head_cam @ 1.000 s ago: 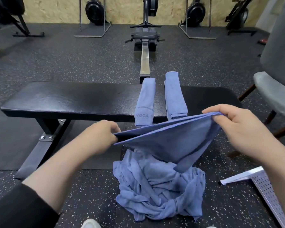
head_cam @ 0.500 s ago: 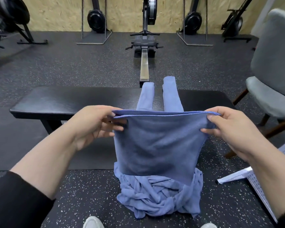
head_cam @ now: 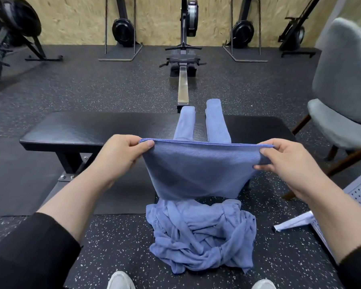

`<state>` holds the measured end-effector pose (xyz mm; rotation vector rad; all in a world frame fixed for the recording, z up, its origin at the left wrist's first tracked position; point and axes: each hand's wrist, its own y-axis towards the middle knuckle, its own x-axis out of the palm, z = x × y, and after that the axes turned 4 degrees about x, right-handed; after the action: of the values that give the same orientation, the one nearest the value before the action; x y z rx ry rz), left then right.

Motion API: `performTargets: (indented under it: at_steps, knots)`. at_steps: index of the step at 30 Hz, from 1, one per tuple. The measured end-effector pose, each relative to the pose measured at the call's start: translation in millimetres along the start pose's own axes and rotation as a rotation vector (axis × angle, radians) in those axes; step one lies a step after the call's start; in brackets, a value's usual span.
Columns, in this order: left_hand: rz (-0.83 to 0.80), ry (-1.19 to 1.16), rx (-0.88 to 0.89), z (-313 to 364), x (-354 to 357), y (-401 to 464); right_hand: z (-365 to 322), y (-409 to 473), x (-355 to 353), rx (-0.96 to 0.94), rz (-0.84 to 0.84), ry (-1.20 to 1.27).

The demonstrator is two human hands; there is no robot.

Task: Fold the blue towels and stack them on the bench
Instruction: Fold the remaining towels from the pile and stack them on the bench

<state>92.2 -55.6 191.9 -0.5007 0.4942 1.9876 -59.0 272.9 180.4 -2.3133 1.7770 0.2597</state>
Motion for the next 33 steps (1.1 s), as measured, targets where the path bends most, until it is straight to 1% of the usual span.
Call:
performTargets:
  at_steps: [3, 6, 8, 10, 12, 13, 14, 15, 17, 18, 20, 22, 24, 28, 30, 33]
  knots:
    - [0.097, 0.083, 0.052, 0, 0, 3, 1, 0, 1, -0.003, 0.016, -0.104]
    - [0.112, 0.080, 0.069, 2, 6, 6, 0, 0, 4, -0.019, 0.035, -0.245]
    - [0.109, 0.060, 0.098, 3, 10, 10, 0, 2, 6, -0.039, 0.024, -0.423]
    - [0.111, 0.099, 0.141, 8, 17, 12, 0, 3, 7, -0.031, -0.046, -0.650]
    - [0.096, 0.117, 0.199, 18, 26, 10, 3, 4, 11, 0.029, -0.155, -0.865]
    - [0.075, 0.114, 0.240, 24, 32, 9, 4, 5, 14, 0.047, -0.204, -0.936]
    - [0.042, 0.114, 0.286, 30, 38, 7, 5, 3, 18, 0.039, -0.251, -0.945]
    - [-0.004, 0.121, 0.324, 35, 45, 5, 4, 2, 23, -0.003, -0.298, -0.897]
    - [-0.125, 0.131, 0.358, 41, 61, 3, -1, -4, 38, -0.141, -0.377, -0.699]
    - [-0.178, 0.133, 0.364, 44, 69, 2, -8, -9, 48, -0.181, -0.423, -0.591]
    - [-0.242, 0.144, 0.371, 49, 83, 2, -17, -15, 64, -0.212, -0.528, -0.435]
    - [-0.256, 0.129, 0.339, 54, 92, 5, -19, -15, 73, -0.188, -0.562, -0.344]
    - [-0.233, 0.068, 0.297, 57, 95, 10, -22, -12, 76, -0.189, -0.555, -0.310]
    - [-0.181, -0.146, 0.239, 58, 89, 14, -24, -8, 75, -0.191, -0.470, -0.232]
    - [-0.249, -0.228, 0.168, 55, 87, 13, -27, -9, 73, -0.213, -0.428, -0.166]
    - [-0.443, -0.234, 0.108, 41, 84, 13, -30, -5, 68, -0.256, -0.335, -0.085]
